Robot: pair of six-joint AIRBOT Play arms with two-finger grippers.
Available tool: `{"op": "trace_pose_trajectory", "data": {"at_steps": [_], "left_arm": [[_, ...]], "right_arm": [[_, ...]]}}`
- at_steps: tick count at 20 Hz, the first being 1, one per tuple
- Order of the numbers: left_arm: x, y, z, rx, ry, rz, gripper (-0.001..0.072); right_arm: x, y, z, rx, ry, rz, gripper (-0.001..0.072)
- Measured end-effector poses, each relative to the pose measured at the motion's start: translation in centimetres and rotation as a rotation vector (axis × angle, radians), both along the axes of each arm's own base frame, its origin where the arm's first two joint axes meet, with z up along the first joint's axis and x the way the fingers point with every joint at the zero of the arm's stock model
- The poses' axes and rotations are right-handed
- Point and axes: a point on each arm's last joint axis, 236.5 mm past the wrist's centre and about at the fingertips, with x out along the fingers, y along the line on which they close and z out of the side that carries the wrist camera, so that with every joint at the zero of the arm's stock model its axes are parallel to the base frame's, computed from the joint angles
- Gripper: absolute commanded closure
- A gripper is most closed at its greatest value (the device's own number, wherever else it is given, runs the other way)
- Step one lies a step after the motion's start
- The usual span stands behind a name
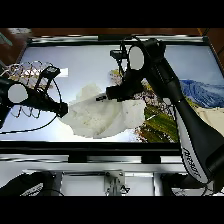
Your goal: Fold the shirts.
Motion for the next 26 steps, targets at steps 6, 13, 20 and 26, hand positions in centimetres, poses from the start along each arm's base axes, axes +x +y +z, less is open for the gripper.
{"op": "trace_pose_trajectory", "data": {"at_steps": [6, 13, 20, 26], "left_arm": [[2.5, 3.0, 5.1, -0.054, -0.100, 0.105, 0.0026], [5.0, 17.8, 8.3, -0.139, -0.177, 0.552, 0.0026], [6.8, 26.0, 2.4, -0.209, -0.071, 0.743, 0.0097], [8.3, 25.4, -3.0, -0.201, 0.046, 0.648, 0.0095]], "right_arm": [[0.1, 0.0, 0.0, 0.002, -0.002, 0.000, 0.0636], [0.3, 0.3, 0.1, 0.012, -0.014, -0.002, 0.0636], [0.5, 0.4, 0.2, 0.019, -0.023, -0.003, 0.0636], [0.6, 0.5, 0.2, 0.021, -0.025, -0.008, 0.0636]]}}
